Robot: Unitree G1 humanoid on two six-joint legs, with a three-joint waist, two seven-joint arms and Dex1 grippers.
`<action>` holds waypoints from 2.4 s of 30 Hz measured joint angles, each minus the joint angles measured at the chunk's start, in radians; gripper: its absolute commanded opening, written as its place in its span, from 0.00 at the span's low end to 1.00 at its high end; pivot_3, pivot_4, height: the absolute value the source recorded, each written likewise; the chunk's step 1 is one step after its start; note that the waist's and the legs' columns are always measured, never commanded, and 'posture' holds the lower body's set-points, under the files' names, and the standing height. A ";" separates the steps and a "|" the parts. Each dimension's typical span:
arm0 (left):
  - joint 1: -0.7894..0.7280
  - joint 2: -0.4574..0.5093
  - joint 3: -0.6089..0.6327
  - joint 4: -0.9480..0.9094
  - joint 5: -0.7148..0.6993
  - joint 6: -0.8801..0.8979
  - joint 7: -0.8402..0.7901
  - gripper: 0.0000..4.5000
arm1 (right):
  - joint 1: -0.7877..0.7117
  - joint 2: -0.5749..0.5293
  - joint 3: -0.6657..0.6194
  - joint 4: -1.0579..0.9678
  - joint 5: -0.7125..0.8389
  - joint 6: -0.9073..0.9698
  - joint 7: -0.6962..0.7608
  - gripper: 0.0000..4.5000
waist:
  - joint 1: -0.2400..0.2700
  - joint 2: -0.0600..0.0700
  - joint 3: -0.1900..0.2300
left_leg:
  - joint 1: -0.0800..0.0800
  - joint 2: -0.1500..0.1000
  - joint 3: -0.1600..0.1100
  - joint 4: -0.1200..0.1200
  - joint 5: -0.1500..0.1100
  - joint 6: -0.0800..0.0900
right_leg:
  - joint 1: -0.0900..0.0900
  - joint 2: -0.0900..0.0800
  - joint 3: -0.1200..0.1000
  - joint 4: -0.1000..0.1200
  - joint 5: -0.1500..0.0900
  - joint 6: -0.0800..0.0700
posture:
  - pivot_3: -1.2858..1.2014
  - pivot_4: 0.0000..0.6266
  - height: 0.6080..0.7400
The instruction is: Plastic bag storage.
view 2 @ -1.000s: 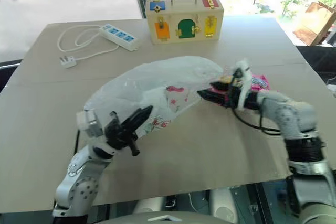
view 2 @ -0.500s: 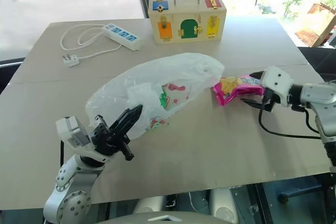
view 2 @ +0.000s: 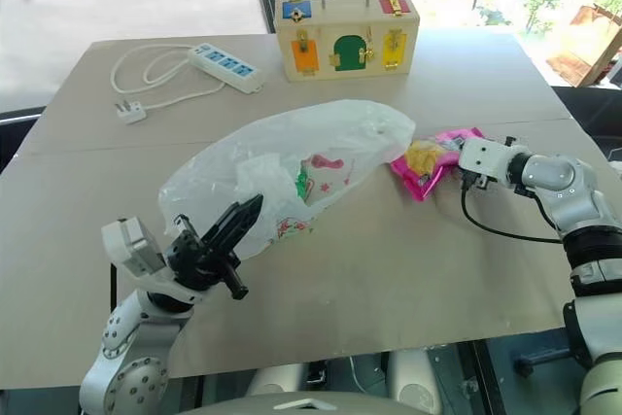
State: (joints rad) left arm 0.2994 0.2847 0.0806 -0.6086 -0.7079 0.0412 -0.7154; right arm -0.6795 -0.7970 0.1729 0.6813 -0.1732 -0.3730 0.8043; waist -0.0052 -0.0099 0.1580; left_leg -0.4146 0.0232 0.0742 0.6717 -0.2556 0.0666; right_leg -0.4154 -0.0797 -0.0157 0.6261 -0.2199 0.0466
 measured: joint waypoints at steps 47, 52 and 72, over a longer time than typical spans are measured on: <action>-0.198 0.057 -0.113 -0.088 -0.003 0.139 0.102 0.00 | -0.071 0.582 0.222 -0.618 0.075 0.742 -0.158 0.01 | -0.004 0.001 0.001 | 0.001 0.001 -0.002 0.002 0.002 -0.003 | -0.001 0.001 -0.002 0.007 0.003 0.004 | 0.52 0.24 1.00; -0.176 0.058 -0.123 -0.087 -0.003 0.148 0.099 0.00 | -0.150 0.668 0.144 -0.498 0.102 0.730 -0.243 0.01 | -0.005 0.001 0.001 | 0.000 0.000 -0.003 0.002 0.002 -0.003 | -0.001 0.002 -0.003 0.007 0.003 0.004 | 0.52 0.24 1.00; -0.126 0.039 -0.094 -0.047 0.022 0.081 0.084 0.00 | -0.054 0.234 -0.055 -0.666 0.540 0.986 0.338 0.98 | -0.010 0.001 0.002 | 0.001 0.002 -0.003 0.000 -0.001 0.001 | -0.001 0.002 -0.003 0.006 0.003 0.004 | 0.52 0.24 1.00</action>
State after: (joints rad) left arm 0.1736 0.3234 -0.0135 -0.6558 -0.6859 0.1225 -0.6310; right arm -0.7330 -0.5629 0.1178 0.0156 0.3672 0.6127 1.1427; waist -0.0148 -0.0084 0.1605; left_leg -0.4139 0.0249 0.0708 0.6721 -0.2565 0.0679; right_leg -0.4167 -0.0782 -0.0188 0.6317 -0.2173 0.0502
